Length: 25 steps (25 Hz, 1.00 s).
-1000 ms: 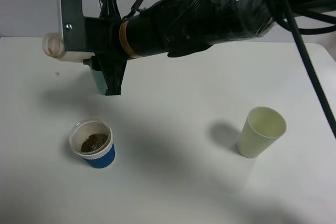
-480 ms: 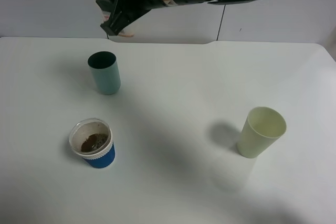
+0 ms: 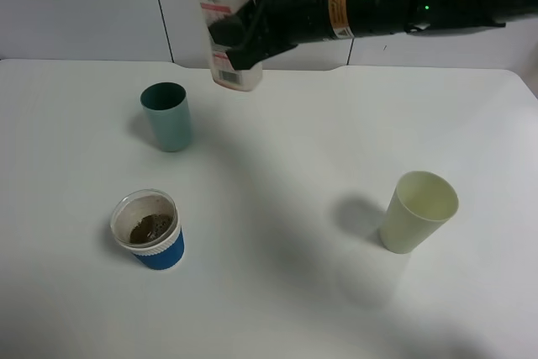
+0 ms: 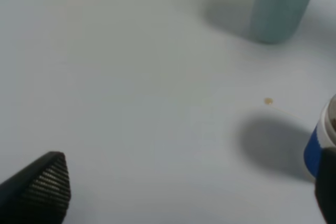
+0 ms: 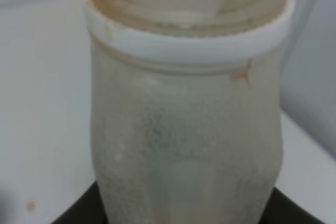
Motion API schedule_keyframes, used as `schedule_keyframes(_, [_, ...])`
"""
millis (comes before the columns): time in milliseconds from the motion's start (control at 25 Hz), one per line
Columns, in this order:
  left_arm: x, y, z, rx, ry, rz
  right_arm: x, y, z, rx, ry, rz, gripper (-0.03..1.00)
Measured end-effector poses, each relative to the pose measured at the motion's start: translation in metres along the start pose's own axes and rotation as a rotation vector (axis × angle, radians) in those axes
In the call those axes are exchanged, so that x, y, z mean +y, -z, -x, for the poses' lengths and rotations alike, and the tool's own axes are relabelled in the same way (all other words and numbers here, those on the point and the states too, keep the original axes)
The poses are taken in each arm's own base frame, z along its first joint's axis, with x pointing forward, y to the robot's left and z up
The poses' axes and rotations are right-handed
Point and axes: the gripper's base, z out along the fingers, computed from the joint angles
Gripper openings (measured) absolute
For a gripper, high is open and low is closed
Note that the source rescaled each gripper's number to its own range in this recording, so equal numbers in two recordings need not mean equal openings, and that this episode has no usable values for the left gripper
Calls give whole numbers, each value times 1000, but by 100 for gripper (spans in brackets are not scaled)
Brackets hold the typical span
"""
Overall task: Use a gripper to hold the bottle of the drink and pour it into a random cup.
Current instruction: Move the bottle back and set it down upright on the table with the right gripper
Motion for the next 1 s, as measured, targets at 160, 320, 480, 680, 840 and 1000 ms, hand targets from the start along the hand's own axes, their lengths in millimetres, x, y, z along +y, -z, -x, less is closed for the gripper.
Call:
schedule_keyframes(160, [0, 0, 0, 0, -3, 5, -13, 11, -29, 59, -76, -46, 1])
schedule_keyframes(320, [0, 0, 0, 0, -3, 5, -21, 20, -52, 109, -73, -80, 1])
schedule_keyframes(480, [0, 0, 0, 0, -3, 5, -27, 26, -65, 112, -52, -122, 1])
schedule_keyframes(680, [0, 0, 0, 0, -3, 5, -28, 24, -71, 71, 2, -142, 1])
schedule_keyframes(840, [0, 0, 0, 0, -3, 5, -30, 11, -88, 67, -38, -149, 1])
schedule_keyframes(1000, [0, 0, 0, 0, -3, 5, -36, 2, -103, 67, -77, -190, 1])
